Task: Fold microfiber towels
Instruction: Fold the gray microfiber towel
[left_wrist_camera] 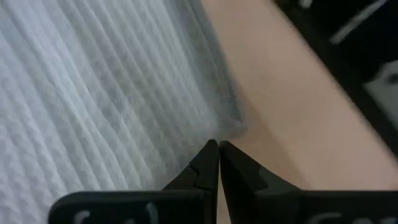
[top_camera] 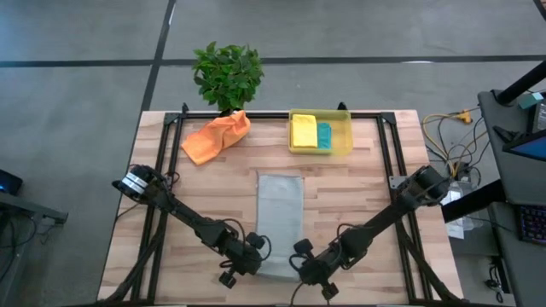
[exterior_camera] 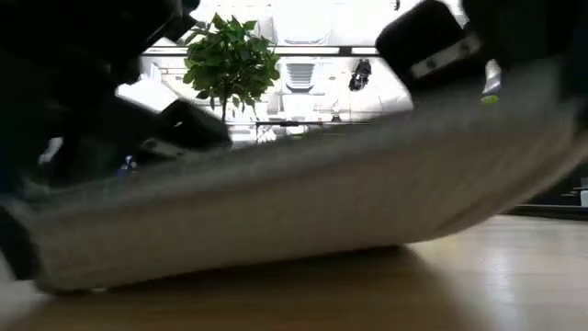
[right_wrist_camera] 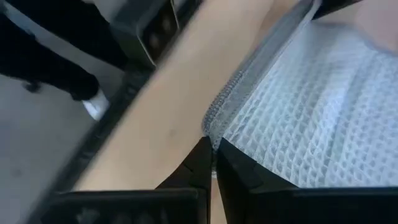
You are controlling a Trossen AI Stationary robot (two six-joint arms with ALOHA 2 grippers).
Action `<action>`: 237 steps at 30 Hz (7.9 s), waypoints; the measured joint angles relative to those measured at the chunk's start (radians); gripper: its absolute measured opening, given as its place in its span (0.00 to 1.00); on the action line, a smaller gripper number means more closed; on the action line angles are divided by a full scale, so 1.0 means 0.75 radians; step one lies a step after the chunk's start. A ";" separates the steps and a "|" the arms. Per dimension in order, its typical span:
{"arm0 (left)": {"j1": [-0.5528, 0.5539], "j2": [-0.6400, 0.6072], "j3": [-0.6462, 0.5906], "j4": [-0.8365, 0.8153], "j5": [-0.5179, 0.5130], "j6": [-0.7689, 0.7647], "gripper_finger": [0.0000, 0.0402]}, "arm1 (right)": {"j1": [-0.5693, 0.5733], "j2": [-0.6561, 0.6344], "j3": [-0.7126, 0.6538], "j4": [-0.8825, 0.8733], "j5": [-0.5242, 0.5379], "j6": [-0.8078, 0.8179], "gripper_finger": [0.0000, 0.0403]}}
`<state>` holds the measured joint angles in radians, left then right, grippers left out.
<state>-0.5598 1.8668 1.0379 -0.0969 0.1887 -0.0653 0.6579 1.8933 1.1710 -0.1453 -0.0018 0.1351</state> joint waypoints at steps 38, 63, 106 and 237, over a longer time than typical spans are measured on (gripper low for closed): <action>0.089 -0.092 -0.042 0.398 -0.227 -0.431 0.01 | -0.108 -0.145 -0.455 0.558 0.075 0.689 0.03; 0.145 0.052 -0.042 0.596 0.202 -0.815 0.37 | -0.128 -0.168 -0.463 0.548 0.120 0.683 0.03; 0.145 0.103 -0.015 0.582 0.232 -0.940 0.17 | -0.163 -0.169 -0.503 0.544 0.214 0.873 0.03; 0.275 -0.090 -0.037 -0.036 -0.322 -0.041 0.44 | -0.356 -0.197 -0.527 0.274 0.102 -0.050 0.56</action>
<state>-0.3534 1.7993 1.0099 -0.1240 -0.0526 -0.0961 0.3908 1.7456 0.7753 0.0600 0.0747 0.0972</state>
